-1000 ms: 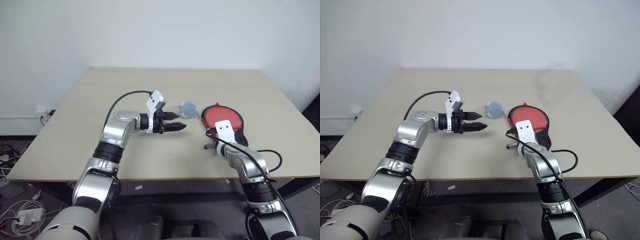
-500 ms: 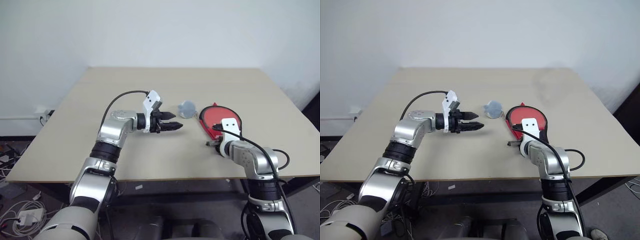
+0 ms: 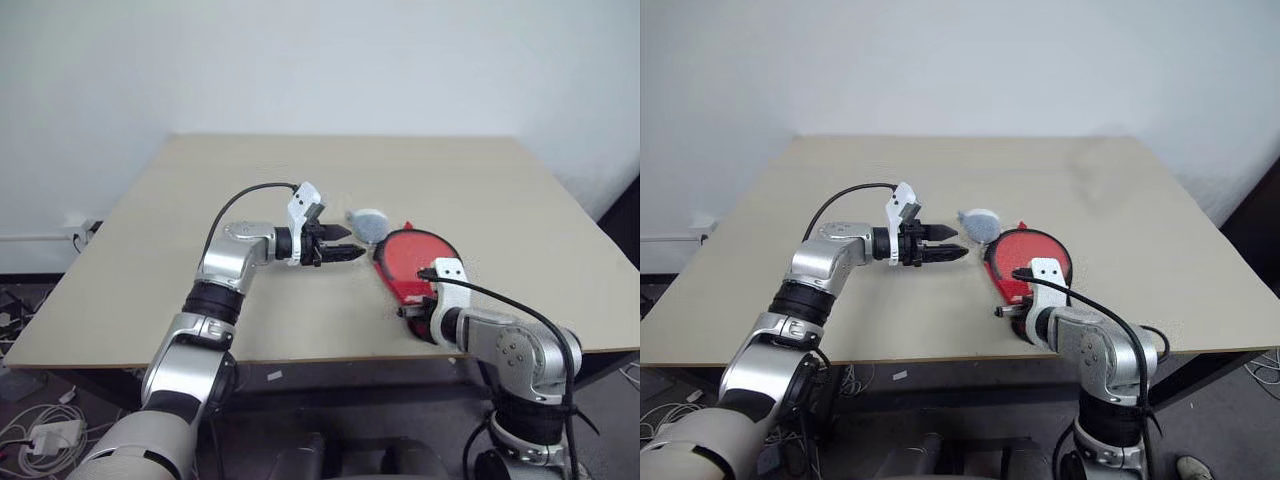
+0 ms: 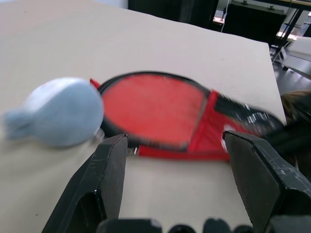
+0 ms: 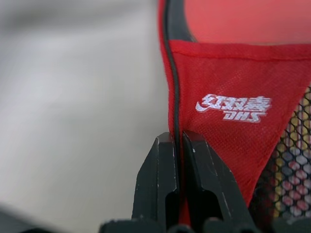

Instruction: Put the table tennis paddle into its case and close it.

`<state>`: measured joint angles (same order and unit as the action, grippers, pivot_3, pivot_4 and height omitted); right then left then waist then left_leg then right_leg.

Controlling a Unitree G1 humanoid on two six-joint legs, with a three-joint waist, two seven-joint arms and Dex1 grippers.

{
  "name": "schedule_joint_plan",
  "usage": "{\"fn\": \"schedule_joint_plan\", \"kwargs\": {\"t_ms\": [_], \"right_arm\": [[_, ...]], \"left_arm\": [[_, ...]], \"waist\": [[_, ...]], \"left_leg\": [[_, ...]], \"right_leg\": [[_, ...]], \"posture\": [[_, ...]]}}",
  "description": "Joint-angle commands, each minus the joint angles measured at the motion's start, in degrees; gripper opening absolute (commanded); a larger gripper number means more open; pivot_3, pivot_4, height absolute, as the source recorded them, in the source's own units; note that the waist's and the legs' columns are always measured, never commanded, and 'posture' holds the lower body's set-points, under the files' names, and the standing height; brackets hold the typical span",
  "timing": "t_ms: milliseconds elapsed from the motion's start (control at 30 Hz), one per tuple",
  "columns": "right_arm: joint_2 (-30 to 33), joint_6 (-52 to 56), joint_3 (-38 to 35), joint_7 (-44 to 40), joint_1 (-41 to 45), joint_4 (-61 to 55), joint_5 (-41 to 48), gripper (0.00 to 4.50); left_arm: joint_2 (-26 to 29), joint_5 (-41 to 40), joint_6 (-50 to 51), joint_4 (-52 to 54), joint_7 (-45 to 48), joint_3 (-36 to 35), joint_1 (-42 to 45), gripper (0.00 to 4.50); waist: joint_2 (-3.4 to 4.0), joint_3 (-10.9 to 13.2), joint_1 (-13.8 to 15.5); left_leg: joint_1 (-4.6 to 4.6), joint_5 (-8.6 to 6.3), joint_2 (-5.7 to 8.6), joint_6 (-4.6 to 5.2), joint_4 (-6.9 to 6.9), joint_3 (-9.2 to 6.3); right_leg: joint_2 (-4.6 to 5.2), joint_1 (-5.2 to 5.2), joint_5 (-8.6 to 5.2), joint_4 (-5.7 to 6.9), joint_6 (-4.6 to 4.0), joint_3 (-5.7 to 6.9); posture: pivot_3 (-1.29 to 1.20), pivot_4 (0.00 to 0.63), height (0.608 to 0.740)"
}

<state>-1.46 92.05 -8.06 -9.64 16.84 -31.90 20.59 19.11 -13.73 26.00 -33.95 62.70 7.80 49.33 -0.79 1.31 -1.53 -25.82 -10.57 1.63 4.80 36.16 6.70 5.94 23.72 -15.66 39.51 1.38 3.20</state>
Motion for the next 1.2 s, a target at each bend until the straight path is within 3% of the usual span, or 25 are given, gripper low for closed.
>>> {"fn": "schedule_joint_plan", "kwargs": {"t_ms": [33, 733, 833, 1067, 1200], "right_arm": [[0.6, 0.5, 1.0, -0.8, -1.3, -5.0, 7.1, 0.03], [10.2, 0.5, -3.1, 19.5, -15.2, -12.3, 42.4, 0.03], [10.6, 0.5, -3.2, 21.5, -14.8, -12.0, 44.6, 0.72], [16.1, -0.6, -4.8, 19.5, -11.3, -12.2, 47.9, 3.06], [20.0, -7.5, -7.3, 16.0, -5.9, -12.7, 49.0, 3.06]], "left_arm": [[-0.3, 0.3, -1.8, -0.3, 0.7, -0.5, 2.9, 3.35], [-1.2, 1.8, -3.6, -3.5, 2.6, -0.5, 3.8, 3.35], [-1.4, 1.9, -3.7, -3.7, 2.5, -0.5, 4.0, 3.35], [-1.4, 2.0, -4.3, -4.5, 2.7, -0.6, 4.5, 3.35], [-1.5, 1.4, -3.5, -5.1, 2.4, -1.4, 5.2, 3.35]], "waist": [[0.0, 0.0, 0.0], [0.01, 0.0, 0.2], [0.01, 0.0, 0.2], [0.02, 0.0, 0.3], [0.03, 0.0, 0.3]], "left_leg": [[0.0, 0.0, 0.0, 0.03, 0.01, 0.01], [0.01, -0.04, -0.05, 0.07, -0.21, 0.09], [0.01, -0.06, -0.05, 0.1, -0.23, 0.09], [0.01, -0.15, -0.05, 0.25, -0.2, 0.21], [0.01, -0.22, -0.09, 0.36, -0.11, 0.22]], "right_leg": [[-0.01, 0.0, 0.0, 0.0, 0.0, 0.0], [0.05, -0.07, -0.06, -0.49, -0.16, -0.05], [0.05, -0.14, -0.06, -0.62, -0.15, -0.02], [0.17, -0.2, -0.01, -0.73, -0.1, 0.1], [0.29, -0.21, 0.0, -0.74, -0.08, 0.23]], "posture": [[0.0, 0.0, 0.701], [0.0, 0.0, 0.701], [0.0, 0.0, 0.701], [0.0, 0.0, 0.701], [0.0, 0.0, 0.701]]}}
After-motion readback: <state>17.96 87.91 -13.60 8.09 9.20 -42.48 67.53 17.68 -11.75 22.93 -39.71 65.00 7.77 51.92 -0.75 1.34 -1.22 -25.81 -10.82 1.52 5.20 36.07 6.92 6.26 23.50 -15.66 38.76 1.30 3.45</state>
